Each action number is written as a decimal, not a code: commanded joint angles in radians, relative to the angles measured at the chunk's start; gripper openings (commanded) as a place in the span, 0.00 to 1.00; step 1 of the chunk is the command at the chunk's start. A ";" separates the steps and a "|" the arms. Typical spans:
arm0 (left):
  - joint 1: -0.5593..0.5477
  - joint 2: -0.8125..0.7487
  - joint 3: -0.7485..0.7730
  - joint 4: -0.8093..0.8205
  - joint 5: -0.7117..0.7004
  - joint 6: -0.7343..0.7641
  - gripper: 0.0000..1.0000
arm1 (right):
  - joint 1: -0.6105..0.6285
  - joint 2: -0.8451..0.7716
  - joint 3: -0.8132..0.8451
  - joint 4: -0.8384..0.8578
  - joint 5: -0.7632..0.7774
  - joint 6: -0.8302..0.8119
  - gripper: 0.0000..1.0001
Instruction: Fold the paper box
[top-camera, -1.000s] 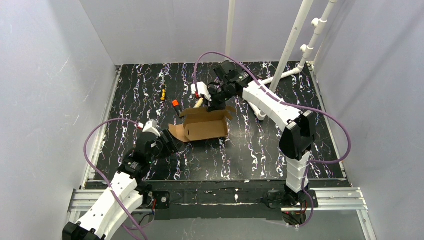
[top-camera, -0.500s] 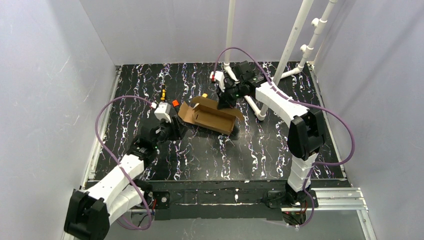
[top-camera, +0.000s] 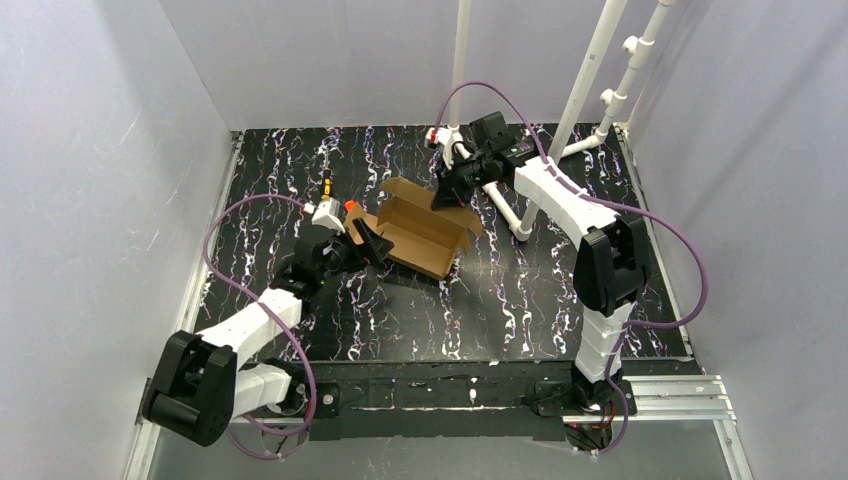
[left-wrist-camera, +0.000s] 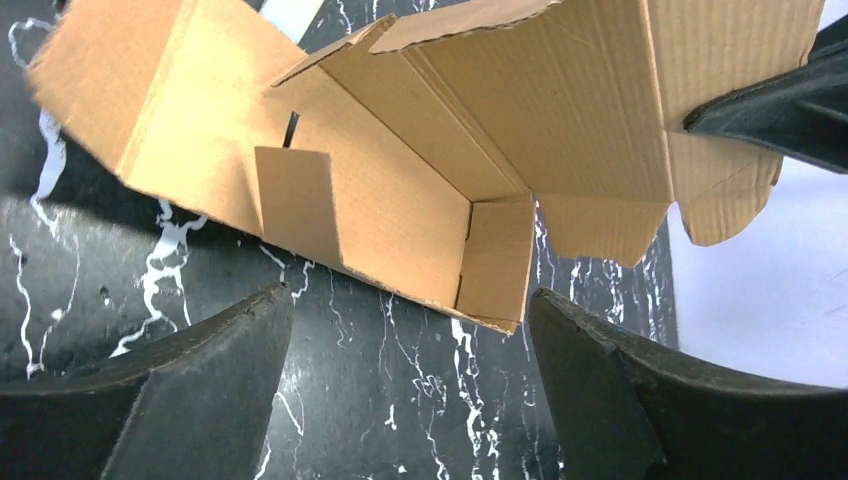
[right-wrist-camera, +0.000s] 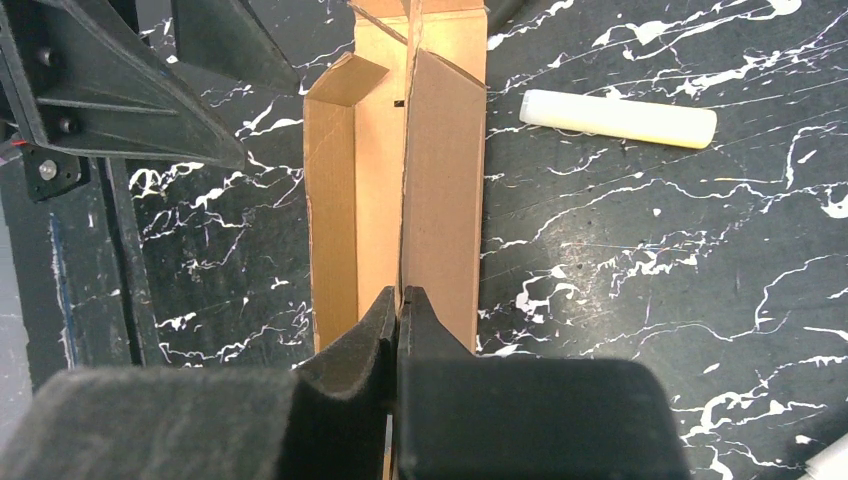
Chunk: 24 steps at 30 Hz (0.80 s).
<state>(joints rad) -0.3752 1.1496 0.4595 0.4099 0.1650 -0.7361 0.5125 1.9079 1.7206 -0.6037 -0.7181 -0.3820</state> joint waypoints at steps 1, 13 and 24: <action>0.002 -0.103 -0.059 0.012 -0.064 -0.160 0.95 | 0.000 -0.045 -0.007 0.026 -0.041 0.029 0.01; 0.001 -0.129 0.073 -0.307 -0.025 -0.005 0.97 | 0.014 -0.037 0.013 -0.061 -0.074 -0.045 0.01; -0.122 0.182 0.266 -0.559 -0.290 -0.318 0.59 | 0.018 0.033 0.123 -0.184 -0.026 -0.081 0.01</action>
<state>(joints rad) -0.4858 1.2884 0.6682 -0.0742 -0.0731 -1.0058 0.5259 1.9350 1.7901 -0.7624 -0.7570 -0.4526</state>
